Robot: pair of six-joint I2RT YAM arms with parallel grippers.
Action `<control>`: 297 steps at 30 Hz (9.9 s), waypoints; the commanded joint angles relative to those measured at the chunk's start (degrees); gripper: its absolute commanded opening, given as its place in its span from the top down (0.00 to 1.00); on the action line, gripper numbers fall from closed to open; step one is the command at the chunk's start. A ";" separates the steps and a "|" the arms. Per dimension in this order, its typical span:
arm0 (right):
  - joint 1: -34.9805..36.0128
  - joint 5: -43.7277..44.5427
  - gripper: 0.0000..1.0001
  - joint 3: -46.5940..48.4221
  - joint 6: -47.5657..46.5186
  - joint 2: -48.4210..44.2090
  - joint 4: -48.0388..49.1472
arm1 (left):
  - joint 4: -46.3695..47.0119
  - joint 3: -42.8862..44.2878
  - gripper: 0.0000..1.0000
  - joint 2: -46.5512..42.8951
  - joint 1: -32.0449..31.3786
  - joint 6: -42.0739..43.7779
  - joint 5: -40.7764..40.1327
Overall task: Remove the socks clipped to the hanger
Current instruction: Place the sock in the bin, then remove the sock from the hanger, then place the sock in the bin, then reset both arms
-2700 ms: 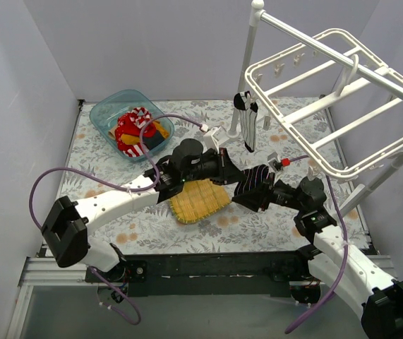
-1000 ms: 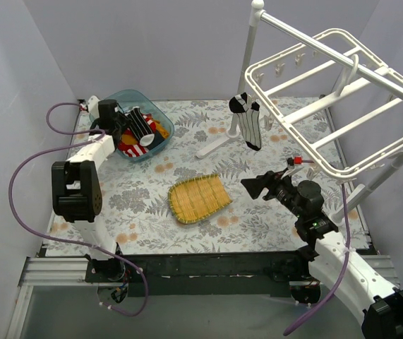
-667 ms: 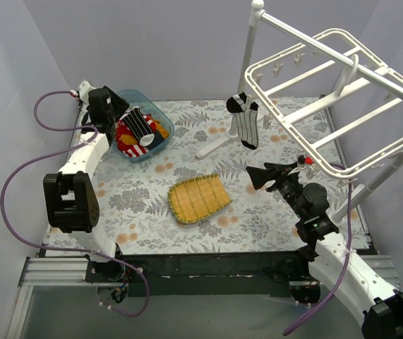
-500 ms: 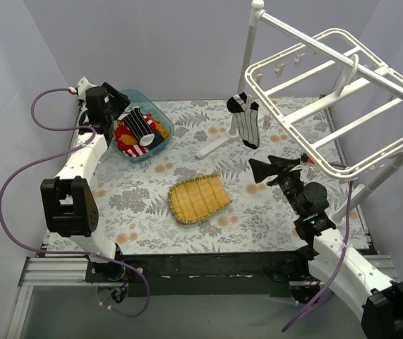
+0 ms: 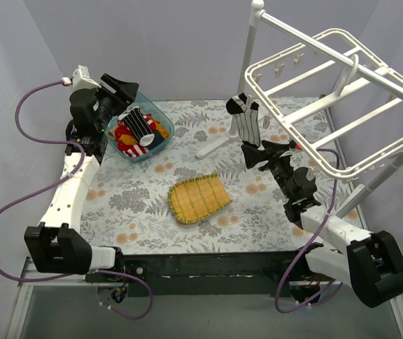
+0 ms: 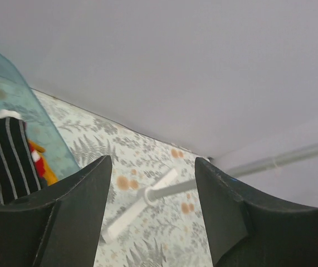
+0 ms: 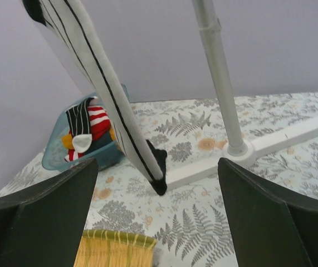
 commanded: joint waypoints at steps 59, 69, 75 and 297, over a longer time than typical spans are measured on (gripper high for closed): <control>24.30 32.40 0.86 16.83 -21.14 11.01 9.87 | 0.77 17.01 0.57 7.93 -53.27 26.12 -28.28; 29.22 36.88 0.88 20.70 -37.67 14.88 13.12 | 0.33 20.08 0.57 10.39 -54.23 28.94 -29.07; 30.55 38.12 0.89 22.02 -43.91 16.29 13.74 | 0.25 22.28 0.57 12.76 -54.58 31.83 -29.51; 31.95 3.67 0.24 15.17 -4.19 -25.20 -62.99 | -6.60 -5.83 0.02 12.52 0.70 7.05 -12.29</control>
